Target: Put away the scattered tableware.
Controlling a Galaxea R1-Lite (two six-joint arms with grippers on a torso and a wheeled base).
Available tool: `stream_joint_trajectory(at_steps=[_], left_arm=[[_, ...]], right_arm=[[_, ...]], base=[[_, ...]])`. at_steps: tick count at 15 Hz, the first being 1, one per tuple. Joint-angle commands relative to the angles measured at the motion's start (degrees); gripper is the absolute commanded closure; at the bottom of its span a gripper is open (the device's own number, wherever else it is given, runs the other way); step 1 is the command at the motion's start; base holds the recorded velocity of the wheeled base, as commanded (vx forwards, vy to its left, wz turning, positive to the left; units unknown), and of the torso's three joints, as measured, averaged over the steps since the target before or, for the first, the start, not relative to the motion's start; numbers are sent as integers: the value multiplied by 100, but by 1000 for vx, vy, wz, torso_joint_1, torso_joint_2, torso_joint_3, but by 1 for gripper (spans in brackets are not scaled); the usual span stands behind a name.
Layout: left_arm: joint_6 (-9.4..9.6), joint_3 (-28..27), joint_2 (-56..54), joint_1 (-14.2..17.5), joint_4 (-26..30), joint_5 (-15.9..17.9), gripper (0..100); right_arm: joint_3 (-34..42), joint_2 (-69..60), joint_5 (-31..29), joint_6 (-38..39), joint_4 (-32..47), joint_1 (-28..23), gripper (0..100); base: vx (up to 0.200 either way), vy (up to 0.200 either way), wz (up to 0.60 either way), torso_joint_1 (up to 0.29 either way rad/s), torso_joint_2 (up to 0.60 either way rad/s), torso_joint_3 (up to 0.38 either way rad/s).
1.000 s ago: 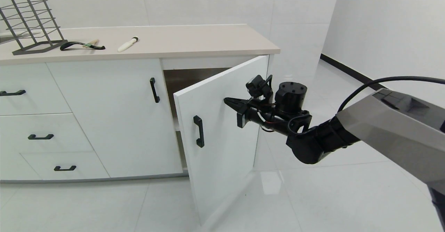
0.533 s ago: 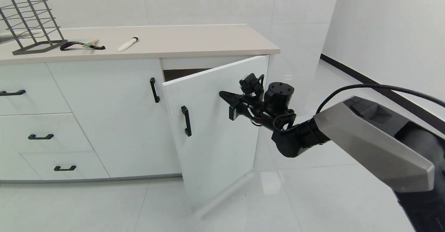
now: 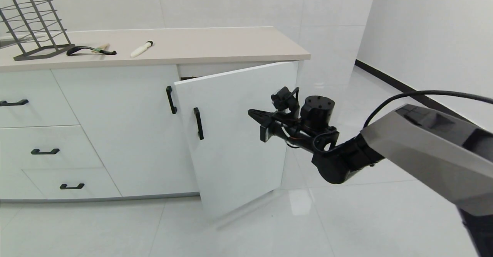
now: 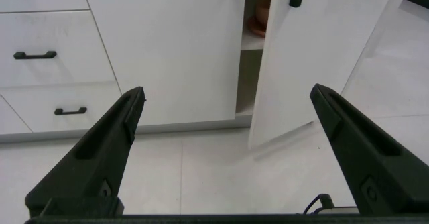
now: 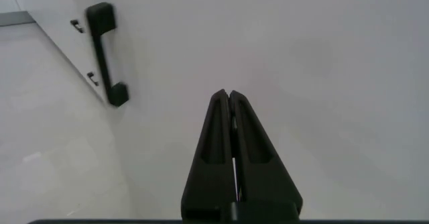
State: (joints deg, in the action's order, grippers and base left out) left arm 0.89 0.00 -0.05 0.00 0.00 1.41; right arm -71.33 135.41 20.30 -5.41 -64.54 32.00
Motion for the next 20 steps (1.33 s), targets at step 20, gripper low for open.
stream_joint_trajectory(at_steps=[20], left_arm=[[-1, 0, 5, 0, 0, -1, 0]], right_arm=[[6456, -12636, -105, -12, 3351, -3209, 100]], base=[[0, 0, 0, 0, 0, 0]])
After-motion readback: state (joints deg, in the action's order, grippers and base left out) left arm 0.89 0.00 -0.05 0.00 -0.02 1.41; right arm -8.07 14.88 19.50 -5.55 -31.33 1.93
